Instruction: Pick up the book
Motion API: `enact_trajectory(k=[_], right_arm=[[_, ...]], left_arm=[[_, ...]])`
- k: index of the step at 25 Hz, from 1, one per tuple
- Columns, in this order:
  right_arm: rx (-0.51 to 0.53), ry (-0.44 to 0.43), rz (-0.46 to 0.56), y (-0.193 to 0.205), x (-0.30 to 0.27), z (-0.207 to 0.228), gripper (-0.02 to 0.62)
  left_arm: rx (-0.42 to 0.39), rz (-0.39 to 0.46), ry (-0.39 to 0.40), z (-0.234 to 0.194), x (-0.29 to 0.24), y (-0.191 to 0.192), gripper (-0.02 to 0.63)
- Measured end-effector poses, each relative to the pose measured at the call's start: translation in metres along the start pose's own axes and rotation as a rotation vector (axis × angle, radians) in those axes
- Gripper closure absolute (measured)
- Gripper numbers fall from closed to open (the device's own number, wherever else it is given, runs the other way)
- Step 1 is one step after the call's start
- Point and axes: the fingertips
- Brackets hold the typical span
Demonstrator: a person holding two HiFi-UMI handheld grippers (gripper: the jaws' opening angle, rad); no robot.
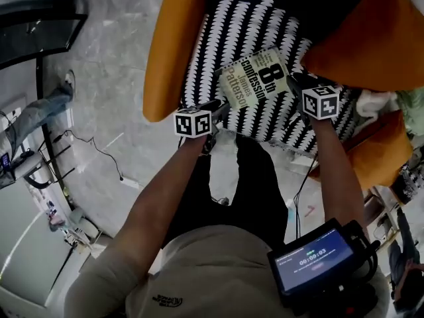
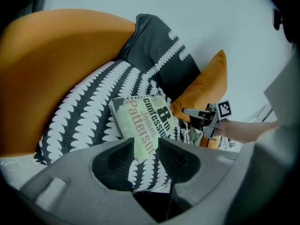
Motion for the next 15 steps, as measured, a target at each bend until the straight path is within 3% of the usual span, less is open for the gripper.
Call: enact_trajectory(k=[7, 15], right_arm=[[-0.005, -0.036, -0.035, -0.007, -0.037, 0.012, 0.469], [-0.142, -0.131, -0.034, 0.012, -0.053, 0.014, 0.486]], left_arm=[[0.083, 0.051, -0.033, -0.029, -0.008, -0.019, 0.456], [0.146, 0.057, 0.069, -0.031, -0.046, 0.002, 0.455]])
Point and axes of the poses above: the fingertips, and each gripper's own axes: x backward along the fingers, z to its right, y out of its underside, and after that the axes turned 6 degrees about y, right-handed
